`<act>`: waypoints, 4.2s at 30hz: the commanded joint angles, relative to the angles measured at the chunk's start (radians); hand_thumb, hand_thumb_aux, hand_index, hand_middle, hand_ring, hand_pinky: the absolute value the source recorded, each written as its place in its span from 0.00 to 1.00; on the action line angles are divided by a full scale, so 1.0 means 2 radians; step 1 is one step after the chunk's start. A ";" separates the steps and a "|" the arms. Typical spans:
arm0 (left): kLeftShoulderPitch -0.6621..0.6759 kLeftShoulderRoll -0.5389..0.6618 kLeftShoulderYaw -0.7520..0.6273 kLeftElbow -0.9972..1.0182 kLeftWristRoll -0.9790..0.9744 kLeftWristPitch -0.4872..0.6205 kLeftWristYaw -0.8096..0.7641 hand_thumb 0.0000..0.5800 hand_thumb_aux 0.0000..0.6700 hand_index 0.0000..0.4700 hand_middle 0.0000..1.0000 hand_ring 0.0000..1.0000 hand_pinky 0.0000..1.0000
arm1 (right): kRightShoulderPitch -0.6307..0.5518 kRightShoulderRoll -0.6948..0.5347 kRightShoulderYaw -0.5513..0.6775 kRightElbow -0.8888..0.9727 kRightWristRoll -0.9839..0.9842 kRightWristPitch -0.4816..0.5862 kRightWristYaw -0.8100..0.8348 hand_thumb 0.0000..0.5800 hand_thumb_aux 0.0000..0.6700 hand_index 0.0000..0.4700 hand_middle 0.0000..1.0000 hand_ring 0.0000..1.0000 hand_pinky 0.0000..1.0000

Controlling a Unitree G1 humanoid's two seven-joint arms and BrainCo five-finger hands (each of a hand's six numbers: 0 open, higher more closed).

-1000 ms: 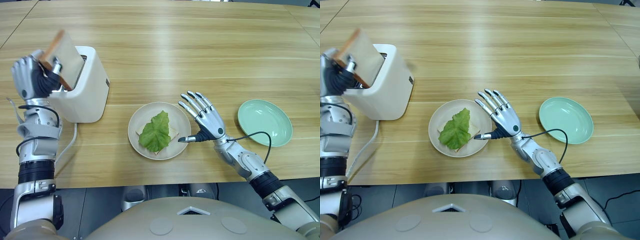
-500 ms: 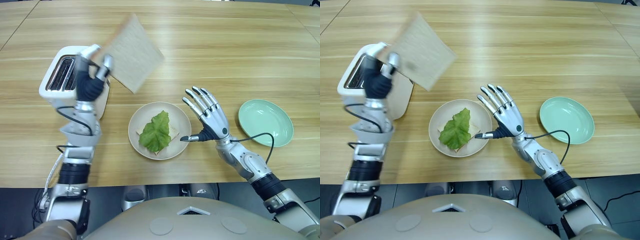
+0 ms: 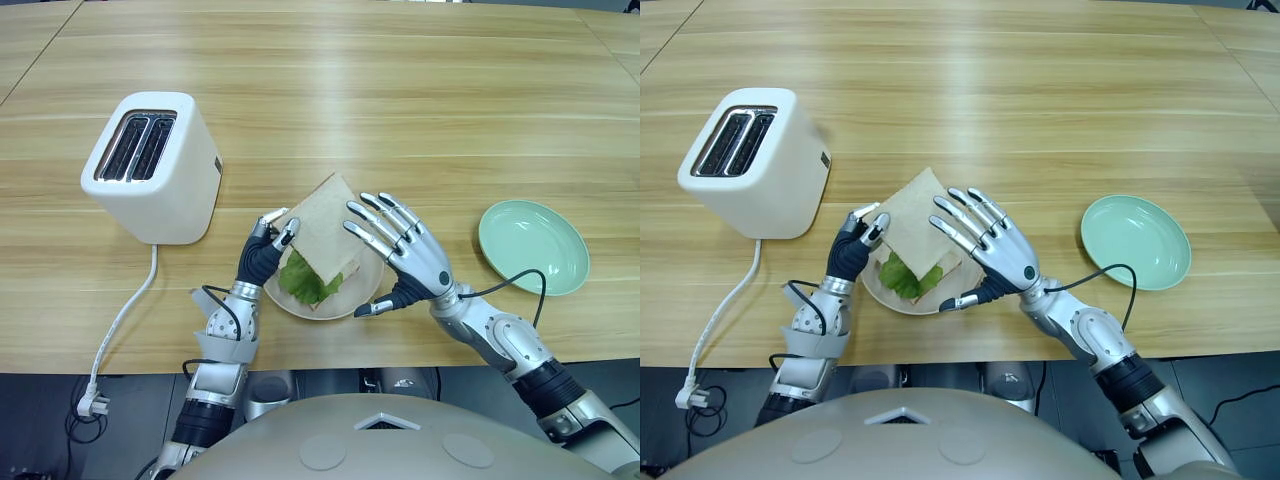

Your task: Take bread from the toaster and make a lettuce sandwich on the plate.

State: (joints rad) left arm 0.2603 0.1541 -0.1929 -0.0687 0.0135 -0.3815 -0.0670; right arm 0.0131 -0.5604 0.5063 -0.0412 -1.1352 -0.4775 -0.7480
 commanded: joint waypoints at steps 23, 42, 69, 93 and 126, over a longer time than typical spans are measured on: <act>-0.038 0.031 0.009 0.172 0.121 0.012 0.022 1.00 1.00 0.98 1.00 1.00 1.00 | -0.006 -0.003 0.105 0.134 0.062 -0.066 0.290 0.00 0.00 0.00 0.00 0.00 0.00; -0.027 0.143 0.171 -0.021 0.131 -0.093 0.168 0.20 0.11 0.10 0.50 0.50 0.50 | -0.006 0.038 0.012 0.028 0.089 -0.053 0.154 0.64 0.40 0.39 0.00 0.00 0.00; -0.010 0.174 -0.022 0.115 0.261 -0.110 -0.048 1.00 1.00 0.98 1.00 1.00 1.00 | 0.033 0.013 -0.050 0.096 0.189 -0.032 0.359 1.00 1.00 0.98 1.00 1.00 1.00; -0.322 0.008 0.010 0.448 0.181 -0.165 0.165 0.00 0.00 0.00 0.00 0.00 0.00 | -0.252 0.200 -0.064 0.552 0.260 -0.036 0.185 0.54 0.32 0.31 0.46 0.46 0.46; -0.282 -0.038 0.119 0.361 0.051 -0.185 0.128 0.00 0.00 0.00 0.00 0.00 0.00 | -0.145 0.222 -0.229 0.372 0.459 -0.183 0.230 0.00 0.00 0.00 0.00 0.00 0.00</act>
State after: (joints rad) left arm -0.2989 0.0749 0.0327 0.6209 0.0787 -0.7386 0.1481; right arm -0.2872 -0.1129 0.0614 0.6951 -0.2392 -0.8226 -0.3045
